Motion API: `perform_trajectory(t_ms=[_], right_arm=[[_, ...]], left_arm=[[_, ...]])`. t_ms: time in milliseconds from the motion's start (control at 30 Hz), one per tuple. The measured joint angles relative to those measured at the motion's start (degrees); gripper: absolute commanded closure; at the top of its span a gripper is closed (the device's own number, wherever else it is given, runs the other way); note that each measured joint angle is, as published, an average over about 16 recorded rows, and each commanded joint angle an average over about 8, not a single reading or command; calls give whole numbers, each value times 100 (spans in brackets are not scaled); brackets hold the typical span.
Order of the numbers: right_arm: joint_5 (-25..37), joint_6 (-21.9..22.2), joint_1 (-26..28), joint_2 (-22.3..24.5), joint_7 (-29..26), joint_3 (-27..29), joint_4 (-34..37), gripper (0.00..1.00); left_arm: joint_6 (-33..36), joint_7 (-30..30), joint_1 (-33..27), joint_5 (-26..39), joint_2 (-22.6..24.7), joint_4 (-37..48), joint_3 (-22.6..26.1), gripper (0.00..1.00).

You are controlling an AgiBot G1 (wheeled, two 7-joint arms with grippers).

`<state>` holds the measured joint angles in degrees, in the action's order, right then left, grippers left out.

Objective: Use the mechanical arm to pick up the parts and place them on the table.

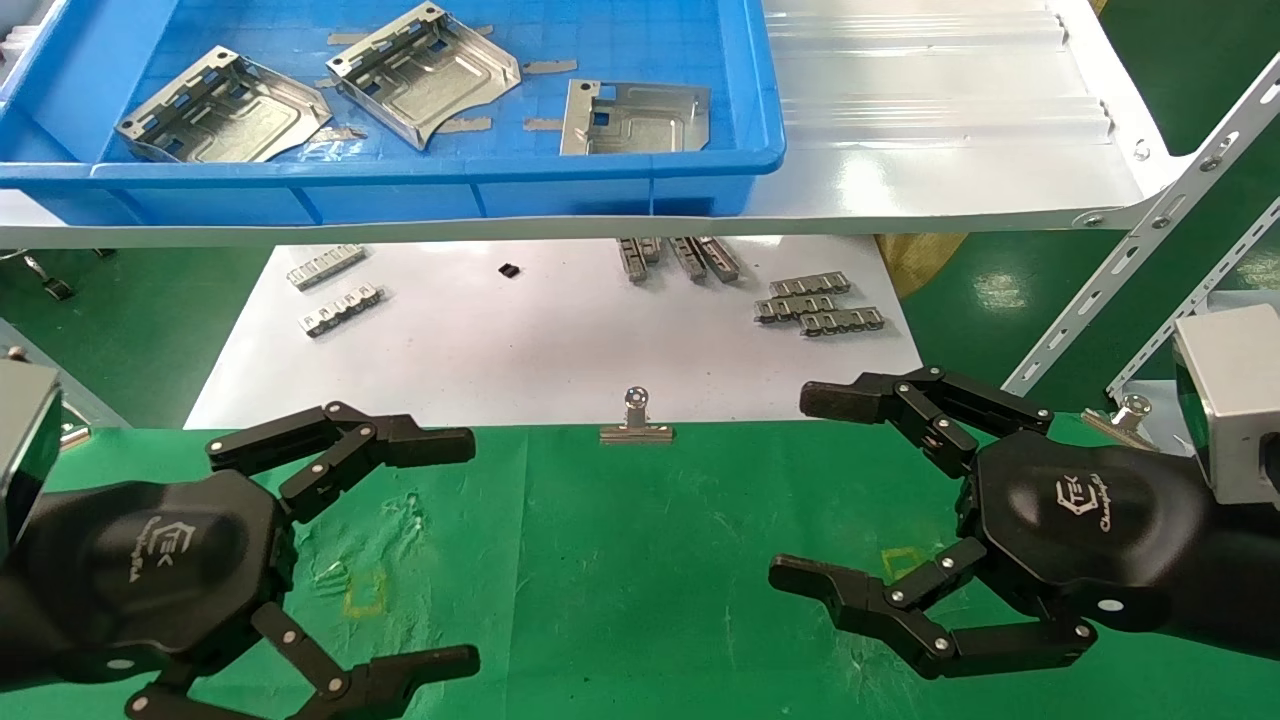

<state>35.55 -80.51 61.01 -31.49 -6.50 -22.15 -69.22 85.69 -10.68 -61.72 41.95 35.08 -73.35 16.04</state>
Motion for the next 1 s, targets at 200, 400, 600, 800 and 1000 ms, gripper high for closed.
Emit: perform_trajectory(t_ms=[200,400,600,800,1000], right_arm=[[0,0,0,0,0,0,0,0],[0,0,0,0,0,0,0,0],[0,0,0,0,0,0,0,0],[0,0,0,0,0,0,0,0],[0,0,0,0,0,0,0,12]], left_arm=[[0,0,0,0,0,0,0,0],[0,0,0,0,0,0,0,0],[0,0,0,0,0,0,0,0],[0,0,0,0,0,0,0,0],[0,0,0,0,0,0,0,0]])
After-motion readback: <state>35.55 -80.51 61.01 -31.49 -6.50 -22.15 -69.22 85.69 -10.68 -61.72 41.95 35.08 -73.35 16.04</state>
